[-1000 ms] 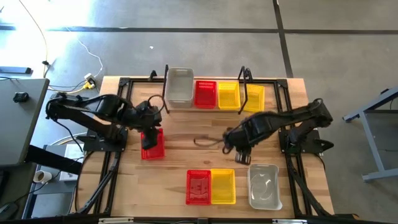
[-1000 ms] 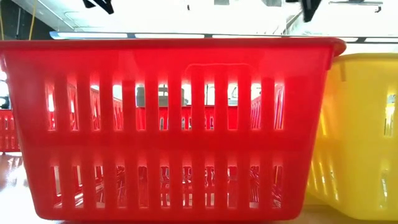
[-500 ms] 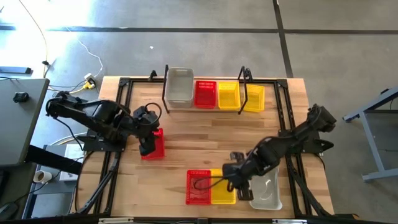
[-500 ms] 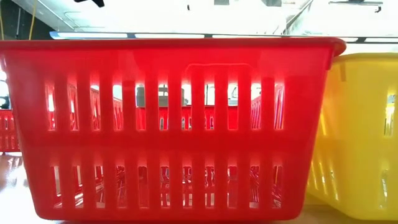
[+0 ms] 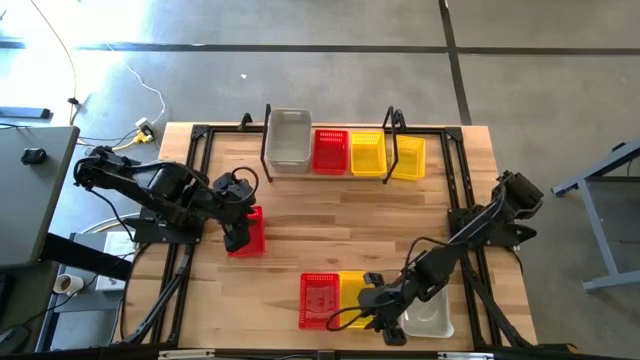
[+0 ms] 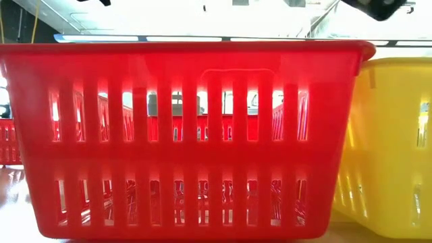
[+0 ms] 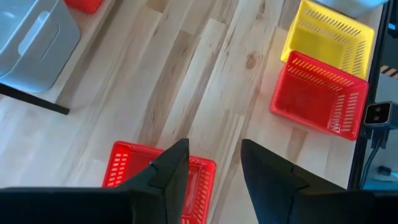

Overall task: Stack baskets on shelf by color
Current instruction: Stack the bottom yellow bin on top of the yellow bin

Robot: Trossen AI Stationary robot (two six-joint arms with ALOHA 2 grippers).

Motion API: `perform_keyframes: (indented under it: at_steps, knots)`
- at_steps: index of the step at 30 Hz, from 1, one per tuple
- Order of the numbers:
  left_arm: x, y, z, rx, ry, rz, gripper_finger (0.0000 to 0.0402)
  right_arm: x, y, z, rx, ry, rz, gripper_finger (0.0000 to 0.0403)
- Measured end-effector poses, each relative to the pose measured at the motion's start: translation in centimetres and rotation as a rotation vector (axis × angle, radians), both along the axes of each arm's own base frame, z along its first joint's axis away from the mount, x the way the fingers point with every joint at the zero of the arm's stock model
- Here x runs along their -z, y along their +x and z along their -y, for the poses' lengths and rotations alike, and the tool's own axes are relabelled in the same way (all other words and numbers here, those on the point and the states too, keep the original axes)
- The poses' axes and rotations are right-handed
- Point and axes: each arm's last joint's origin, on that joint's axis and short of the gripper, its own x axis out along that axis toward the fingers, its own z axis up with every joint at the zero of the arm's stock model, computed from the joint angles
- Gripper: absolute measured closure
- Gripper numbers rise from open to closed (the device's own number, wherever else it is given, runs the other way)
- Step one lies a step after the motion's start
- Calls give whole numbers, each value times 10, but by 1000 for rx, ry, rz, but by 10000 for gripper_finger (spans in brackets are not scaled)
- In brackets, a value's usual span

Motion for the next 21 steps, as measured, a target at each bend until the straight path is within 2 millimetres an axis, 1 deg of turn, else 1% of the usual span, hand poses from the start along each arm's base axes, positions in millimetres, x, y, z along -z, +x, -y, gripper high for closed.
perform_keyframes:
  at_steps: [4,11,21]
  knots:
    - [0,0,0,-1,-1,0,266,17,-1,-5,16,-1,3,286]
    - [0,0,0,-2,0,0,266,44,4,-12,19,-42,-60,286]
    - [0,0,0,-1,2,0,266,69,7,-16,-10,-56,-135,286]
